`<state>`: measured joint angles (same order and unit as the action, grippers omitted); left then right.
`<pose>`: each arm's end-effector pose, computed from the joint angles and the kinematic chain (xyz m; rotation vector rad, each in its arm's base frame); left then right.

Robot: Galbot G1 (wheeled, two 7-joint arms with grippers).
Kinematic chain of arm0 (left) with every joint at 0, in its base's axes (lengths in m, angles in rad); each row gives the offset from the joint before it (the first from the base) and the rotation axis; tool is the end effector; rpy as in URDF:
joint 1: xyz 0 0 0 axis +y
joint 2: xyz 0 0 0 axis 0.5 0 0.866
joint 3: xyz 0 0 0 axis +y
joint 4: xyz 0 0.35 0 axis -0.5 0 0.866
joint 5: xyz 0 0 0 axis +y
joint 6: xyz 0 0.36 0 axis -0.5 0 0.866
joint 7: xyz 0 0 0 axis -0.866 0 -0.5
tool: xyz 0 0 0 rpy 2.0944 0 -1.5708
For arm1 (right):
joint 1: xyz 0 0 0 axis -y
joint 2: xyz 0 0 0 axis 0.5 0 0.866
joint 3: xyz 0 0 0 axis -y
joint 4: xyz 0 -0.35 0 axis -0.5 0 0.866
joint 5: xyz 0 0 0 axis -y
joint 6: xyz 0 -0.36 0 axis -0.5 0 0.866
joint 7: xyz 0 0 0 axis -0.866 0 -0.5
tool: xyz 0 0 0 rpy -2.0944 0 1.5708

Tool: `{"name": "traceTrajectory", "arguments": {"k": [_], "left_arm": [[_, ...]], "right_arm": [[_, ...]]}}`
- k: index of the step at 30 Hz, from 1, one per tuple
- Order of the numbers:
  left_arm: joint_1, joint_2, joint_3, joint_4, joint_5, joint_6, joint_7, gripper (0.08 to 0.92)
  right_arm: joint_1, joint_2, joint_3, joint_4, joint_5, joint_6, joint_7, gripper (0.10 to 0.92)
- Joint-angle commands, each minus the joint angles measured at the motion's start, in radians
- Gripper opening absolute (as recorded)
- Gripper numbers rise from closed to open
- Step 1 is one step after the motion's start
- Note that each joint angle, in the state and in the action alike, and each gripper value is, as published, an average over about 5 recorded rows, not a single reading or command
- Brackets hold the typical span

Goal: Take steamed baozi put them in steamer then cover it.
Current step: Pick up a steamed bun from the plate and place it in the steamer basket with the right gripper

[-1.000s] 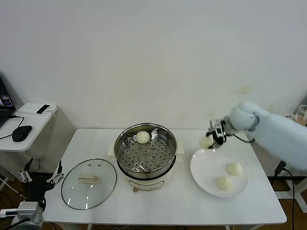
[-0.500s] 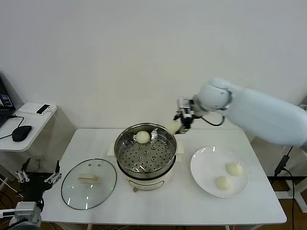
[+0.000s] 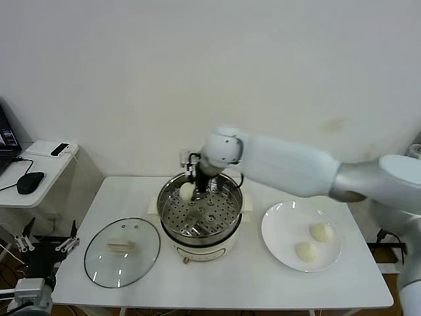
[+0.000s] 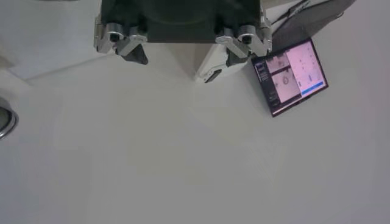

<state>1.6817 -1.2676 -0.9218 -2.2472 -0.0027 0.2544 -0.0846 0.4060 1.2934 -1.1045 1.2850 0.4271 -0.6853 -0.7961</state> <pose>0.1572 0.1411 -0.2230 0.4073 -2.9065 -0.6888 0.5227 0.2080 -0.0817 1.4405 -1.6112 1.3909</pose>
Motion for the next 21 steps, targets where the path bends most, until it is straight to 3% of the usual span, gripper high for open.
{"name": "traceTrajectory", "arguments": {"k": [1,21], "left_arm": [[0.002,-0.001,-0.006,-0.004,0.0,-0.001,0.001,0.823],[-0.002,0.001,-0.01,-0.001,-0.005,-0.002,0.0,0.823]], "right_arm": [[-0.065,0.185,-0.016,-0.166,0.014,-0.041,0.046,0.594],[-0.063,0.159,-0.042,-0.146,-0.018,-0.044,0.01,0.602]]}}
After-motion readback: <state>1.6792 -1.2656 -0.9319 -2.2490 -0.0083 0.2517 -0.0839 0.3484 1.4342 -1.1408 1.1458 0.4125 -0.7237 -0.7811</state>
